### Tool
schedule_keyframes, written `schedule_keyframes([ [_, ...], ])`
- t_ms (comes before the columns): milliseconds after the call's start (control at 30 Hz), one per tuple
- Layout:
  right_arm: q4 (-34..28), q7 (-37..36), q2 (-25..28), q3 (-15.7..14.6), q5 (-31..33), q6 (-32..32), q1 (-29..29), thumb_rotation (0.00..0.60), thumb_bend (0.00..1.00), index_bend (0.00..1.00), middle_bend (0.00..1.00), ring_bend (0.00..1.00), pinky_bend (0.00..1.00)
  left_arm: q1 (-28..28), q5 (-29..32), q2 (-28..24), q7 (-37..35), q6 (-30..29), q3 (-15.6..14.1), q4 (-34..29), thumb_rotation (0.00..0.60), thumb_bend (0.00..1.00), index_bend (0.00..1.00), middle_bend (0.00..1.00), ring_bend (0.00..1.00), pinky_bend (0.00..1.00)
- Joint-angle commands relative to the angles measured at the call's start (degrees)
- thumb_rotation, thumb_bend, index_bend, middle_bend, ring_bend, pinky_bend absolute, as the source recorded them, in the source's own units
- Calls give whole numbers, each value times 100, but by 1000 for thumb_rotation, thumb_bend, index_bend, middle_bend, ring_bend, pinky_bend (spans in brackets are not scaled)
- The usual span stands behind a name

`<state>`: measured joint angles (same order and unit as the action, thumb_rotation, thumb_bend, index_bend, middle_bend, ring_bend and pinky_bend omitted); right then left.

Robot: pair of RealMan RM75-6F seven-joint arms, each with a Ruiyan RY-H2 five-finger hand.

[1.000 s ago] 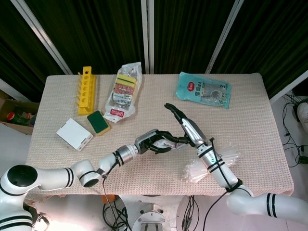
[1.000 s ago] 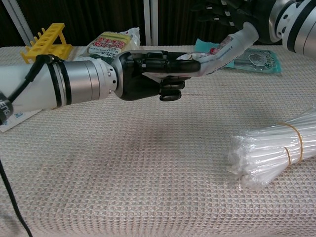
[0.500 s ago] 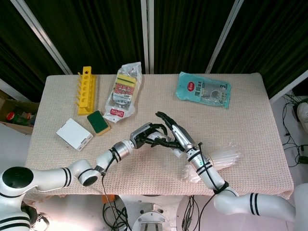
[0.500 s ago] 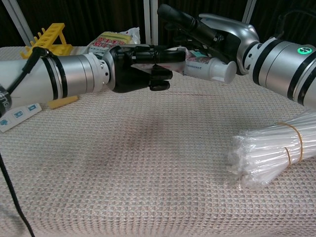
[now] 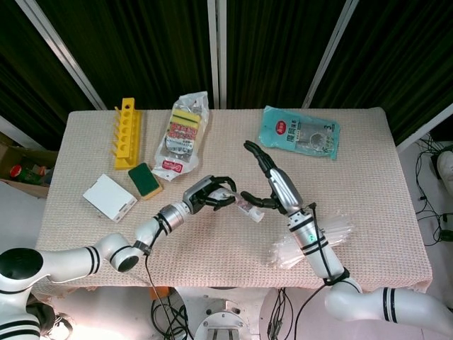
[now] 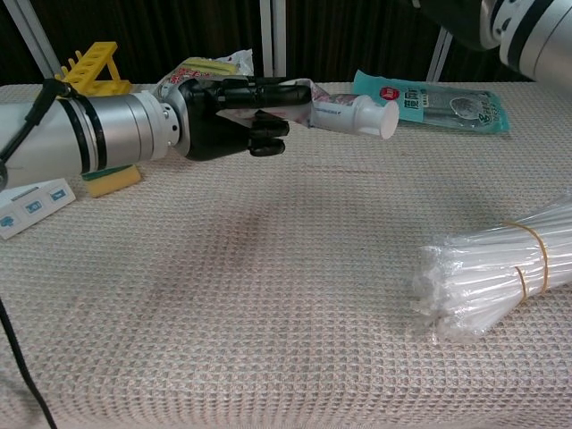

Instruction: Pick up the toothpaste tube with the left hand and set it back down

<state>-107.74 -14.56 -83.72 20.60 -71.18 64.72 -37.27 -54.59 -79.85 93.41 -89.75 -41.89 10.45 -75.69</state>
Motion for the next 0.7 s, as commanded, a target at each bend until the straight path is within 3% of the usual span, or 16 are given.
schedule_keyframes([
  [33, -480, 9, 533, 130, -312, 392, 322, 133, 0, 0, 0, 0, 0, 64, 70, 10, 81, 41, 4, 59, 600, 508, 873, 1000, 863, 835],
  [233, -643, -150, 1013, 97, -479, 701, 667, 132, 0, 0, 0, 0, 0, 167, 184, 9, 444, 30, 73, 36, 600, 507, 873, 1000, 863, 830],
  [333, -543, -276, 1088, -10, -507, 795, 814, 132, 0, 0, 0, 0, 0, 225, 490, 56, 1204, -38, 152, 51, 600, 503, 873, 1000, 862, 826],
  [400, -446, -395, 1102, -91, -493, 812, 893, 132, 0, 0, 0, 0, 0, 317, 1125, 277, 2682, -425, 258, 198, 600, 500, 869, 1000, 860, 821],
  [467, -324, -498, 1096, -161, -466, 807, 952, 133, 0, 0, 0, 0, 0, 451, 1882, 766, 4892, -1520, 401, 309, 600, 488, 846, 999, 846, 810],
  [533, -232, -594, 1090, -209, -448, 783, 985, 133, 0, 0, 0, 0, 0, 502, 2236, 1110, 6280, -2267, 490, 207, 600, 458, 768, 952, 777, 755],
  [567, -194, -634, 1090, -221, -445, 771, 993, 133, 0, 0, 0, 0, 0, 515, 2300, 1172, 6656, -2413, 500, 128, 600, 428, 671, 880, 701, 704],
  [667, -68, -739, 1094, -245, -406, 729, 1016, 133, 0, 0, 0, 0, 0, 550, 1779, 1058, 7415, -2627, 180, 89, 594, 257, 144, 370, 289, 399],
  [700, -46, -754, 1095, -250, -406, 726, 1022, 133, 0, 0, 0, 0, 0, 578, 1610, 1088, 7641, -2822, 124, 178, 560, 218, 71, 256, 209, 322],
])
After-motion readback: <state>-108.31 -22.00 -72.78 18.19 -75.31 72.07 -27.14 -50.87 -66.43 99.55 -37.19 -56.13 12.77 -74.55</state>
